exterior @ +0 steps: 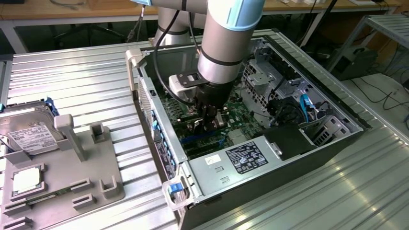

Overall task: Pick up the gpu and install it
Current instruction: 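Insert the gpu into the slot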

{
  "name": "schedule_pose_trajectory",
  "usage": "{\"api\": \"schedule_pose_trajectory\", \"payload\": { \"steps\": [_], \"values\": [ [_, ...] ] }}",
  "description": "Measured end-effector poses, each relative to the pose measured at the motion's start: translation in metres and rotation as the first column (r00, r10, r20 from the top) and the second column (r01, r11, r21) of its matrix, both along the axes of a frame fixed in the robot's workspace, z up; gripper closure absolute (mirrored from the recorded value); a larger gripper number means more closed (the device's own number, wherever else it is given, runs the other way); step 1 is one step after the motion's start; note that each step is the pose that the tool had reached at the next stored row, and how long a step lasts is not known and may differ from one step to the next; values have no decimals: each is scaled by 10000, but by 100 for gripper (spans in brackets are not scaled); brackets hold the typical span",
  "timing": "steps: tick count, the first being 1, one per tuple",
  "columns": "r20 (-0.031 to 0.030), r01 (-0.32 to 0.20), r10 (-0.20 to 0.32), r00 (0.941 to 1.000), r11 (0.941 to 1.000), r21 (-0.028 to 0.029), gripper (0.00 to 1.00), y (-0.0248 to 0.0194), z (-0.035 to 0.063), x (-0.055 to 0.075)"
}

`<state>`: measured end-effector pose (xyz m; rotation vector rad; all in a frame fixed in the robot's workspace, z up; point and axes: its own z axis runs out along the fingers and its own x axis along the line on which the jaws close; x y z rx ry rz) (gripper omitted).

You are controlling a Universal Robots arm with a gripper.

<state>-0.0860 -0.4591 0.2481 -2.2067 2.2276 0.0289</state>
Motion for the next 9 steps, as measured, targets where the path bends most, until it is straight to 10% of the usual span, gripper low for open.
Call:
{"api": "schedule_pose_trajectory", "payload": {
  "steps": [9],
  "values": [
    [0,13,-13,10000,10000,0,72,0,-20,-5]
  ]
}}
